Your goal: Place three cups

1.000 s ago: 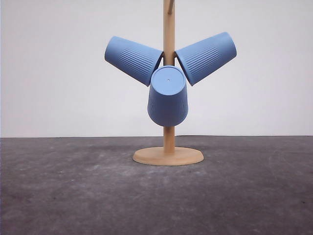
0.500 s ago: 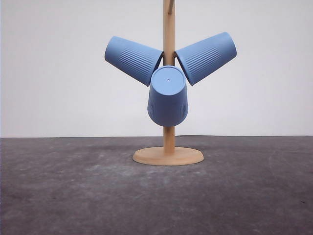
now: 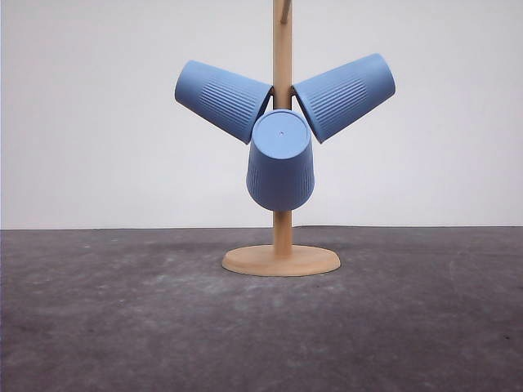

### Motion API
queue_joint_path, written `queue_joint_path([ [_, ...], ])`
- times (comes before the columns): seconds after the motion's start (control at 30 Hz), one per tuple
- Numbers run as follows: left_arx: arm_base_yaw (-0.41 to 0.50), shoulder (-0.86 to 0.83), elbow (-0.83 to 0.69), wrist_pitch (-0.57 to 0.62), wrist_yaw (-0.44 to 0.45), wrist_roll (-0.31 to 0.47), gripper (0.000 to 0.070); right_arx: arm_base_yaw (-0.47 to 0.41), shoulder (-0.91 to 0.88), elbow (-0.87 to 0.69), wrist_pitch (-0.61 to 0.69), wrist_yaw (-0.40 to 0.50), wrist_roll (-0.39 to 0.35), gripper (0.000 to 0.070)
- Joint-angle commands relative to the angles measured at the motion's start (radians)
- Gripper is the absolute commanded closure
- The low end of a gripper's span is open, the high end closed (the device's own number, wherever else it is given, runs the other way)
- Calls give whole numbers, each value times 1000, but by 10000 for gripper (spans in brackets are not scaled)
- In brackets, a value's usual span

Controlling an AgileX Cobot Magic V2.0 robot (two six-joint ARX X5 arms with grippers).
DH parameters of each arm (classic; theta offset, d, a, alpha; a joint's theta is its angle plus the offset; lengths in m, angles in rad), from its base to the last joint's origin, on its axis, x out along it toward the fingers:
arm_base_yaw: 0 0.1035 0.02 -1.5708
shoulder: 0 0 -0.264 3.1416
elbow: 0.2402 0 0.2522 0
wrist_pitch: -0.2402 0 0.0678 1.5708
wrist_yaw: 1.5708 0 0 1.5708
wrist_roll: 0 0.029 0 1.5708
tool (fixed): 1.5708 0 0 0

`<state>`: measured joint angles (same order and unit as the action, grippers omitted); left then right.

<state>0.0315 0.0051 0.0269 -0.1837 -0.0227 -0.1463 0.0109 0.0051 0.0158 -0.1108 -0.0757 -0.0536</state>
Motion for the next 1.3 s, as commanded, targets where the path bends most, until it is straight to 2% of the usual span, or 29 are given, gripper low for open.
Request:
queue_joint_path([
  [0.0, 0, 0, -14, -4, -2, 2, 684, -2, -2, -4, 13, 0, 0, 688],
  [1.27, 0, 0, -14, -4, -2, 2, 685, -2, -2, -4, 13, 0, 0, 689],
])
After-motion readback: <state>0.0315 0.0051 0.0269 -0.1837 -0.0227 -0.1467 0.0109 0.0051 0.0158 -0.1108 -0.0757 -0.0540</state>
